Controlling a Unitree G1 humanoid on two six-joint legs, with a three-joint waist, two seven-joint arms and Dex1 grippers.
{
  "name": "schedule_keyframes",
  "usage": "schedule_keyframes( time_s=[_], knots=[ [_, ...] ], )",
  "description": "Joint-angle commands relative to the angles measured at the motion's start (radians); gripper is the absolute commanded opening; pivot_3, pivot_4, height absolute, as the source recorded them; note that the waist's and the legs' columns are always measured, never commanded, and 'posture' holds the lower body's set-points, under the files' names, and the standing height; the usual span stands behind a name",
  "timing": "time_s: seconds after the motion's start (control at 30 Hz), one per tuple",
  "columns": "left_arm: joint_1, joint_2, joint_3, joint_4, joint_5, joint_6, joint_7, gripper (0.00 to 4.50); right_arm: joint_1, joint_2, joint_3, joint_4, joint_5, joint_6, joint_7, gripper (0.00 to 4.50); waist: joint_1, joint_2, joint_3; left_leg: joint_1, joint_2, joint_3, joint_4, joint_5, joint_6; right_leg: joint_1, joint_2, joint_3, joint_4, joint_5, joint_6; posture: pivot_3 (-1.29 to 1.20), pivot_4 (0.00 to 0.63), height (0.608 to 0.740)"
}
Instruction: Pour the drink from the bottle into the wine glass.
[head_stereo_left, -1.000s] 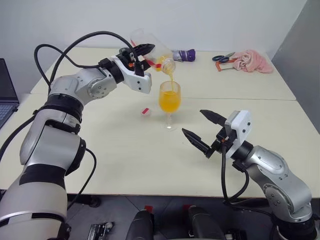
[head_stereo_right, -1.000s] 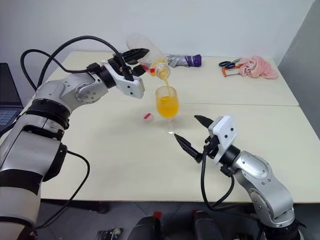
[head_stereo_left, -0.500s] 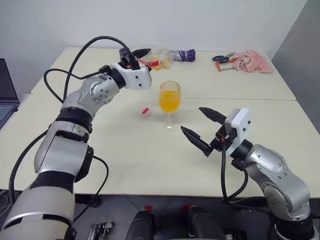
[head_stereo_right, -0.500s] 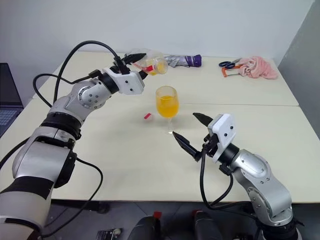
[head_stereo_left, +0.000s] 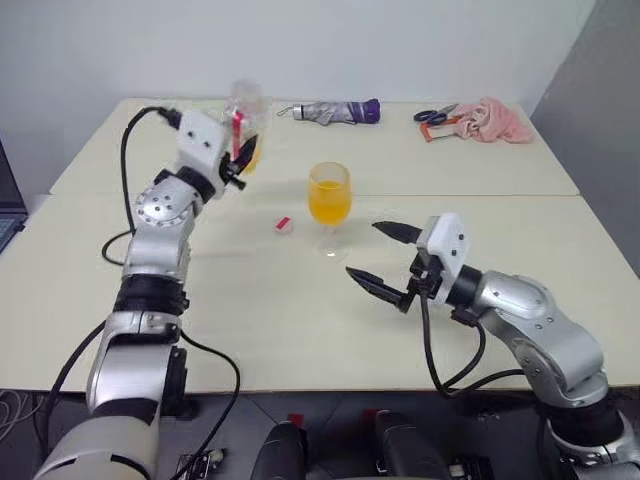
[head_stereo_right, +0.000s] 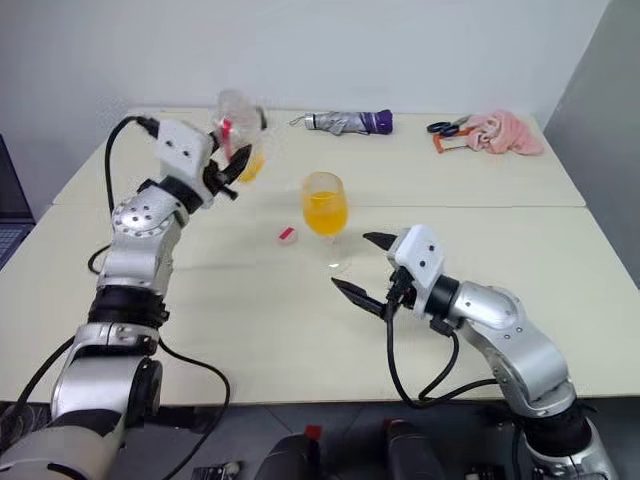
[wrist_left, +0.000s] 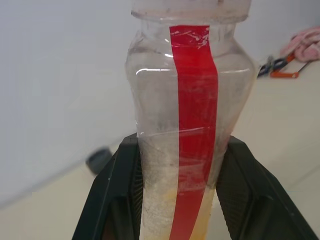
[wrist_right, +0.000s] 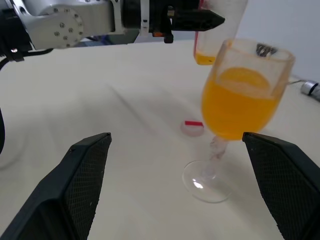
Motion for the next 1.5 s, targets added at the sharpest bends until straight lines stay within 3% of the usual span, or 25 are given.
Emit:
schedule_keyframes(
  time_s=[0.03,0.17,0.27,0.73,1.03,1.3,1.5],
  knots=[
    [0.076,0.038,0.096,-0.153,-0.093,0.171,-0.003,1.66,-0.050,0.011,0.028,0.010,-0.010,0.003,0.025,4.50,0.002,0.000,0.000,0.000,0.000,0.000,0.001,0.000,0.000,0.000,0.000,0.000,0.001,0.000,0.000,0.00,0.150,0.740],
    [0.200,0.043,0.137,-0.226,-0.142,0.283,-0.022,1.66,-0.095,0.033,0.040,0.038,-0.007,0.018,0.034,4.50,0.006,0.000,0.000,0.000,0.001,-0.002,0.004,0.000,0.000,0.000,0.000,-0.001,0.004,0.000,0.000,0.00,0.150,0.740],
    [0.247,0.041,0.150,-0.227,-0.142,0.268,-0.026,1.66,-0.124,0.050,0.052,0.057,-0.013,0.030,0.031,4.50,0.015,0.000,0.000,-0.002,0.001,-0.002,0.009,0.000,0.000,0.001,-0.001,-0.001,0.005,0.000,0.000,0.00,0.150,0.740],
    [0.290,0.007,0.181,-0.134,-0.179,0.176,-0.105,1.66,-0.160,0.095,0.080,0.055,-0.043,0.068,0.021,4.50,0.027,-0.001,-0.001,-0.001,0.000,-0.003,0.010,0.000,0.000,0.001,0.000,-0.002,0.006,0.000,0.000,0.00,0.150,0.740],
    [0.326,-0.002,0.176,-0.194,-0.168,0.156,-0.104,4.49,-0.152,0.088,0.072,0.046,-0.040,0.080,0.026,4.50,0.027,-0.001,-0.001,-0.001,0.000,-0.003,0.010,0.000,0.000,0.001,0.000,-0.002,0.006,0.000,0.000,0.00,0.150,0.740],
    [0.407,-0.003,0.174,-0.282,-0.148,0.142,-0.074,4.49,-0.081,0.049,0.051,0.037,-0.046,0.024,0.046,4.50,0.027,-0.001,-0.001,-0.001,0.001,-0.002,0.009,0.000,0.000,0.001,0.000,-0.001,0.005,0.000,0.000,0.00,0.150,0.740],
    [0.523,0.000,0.189,-0.396,-0.142,0.174,-0.039,4.49,0.124,0.018,0.020,0.059,-0.120,-0.156,0.036,4.50,0.027,-0.001,-0.001,-0.001,0.001,-0.002,0.008,0.000,0.000,0.001,-0.001,0.000,0.004,0.000,0.001,0.00,0.150,0.740]
  ],
)
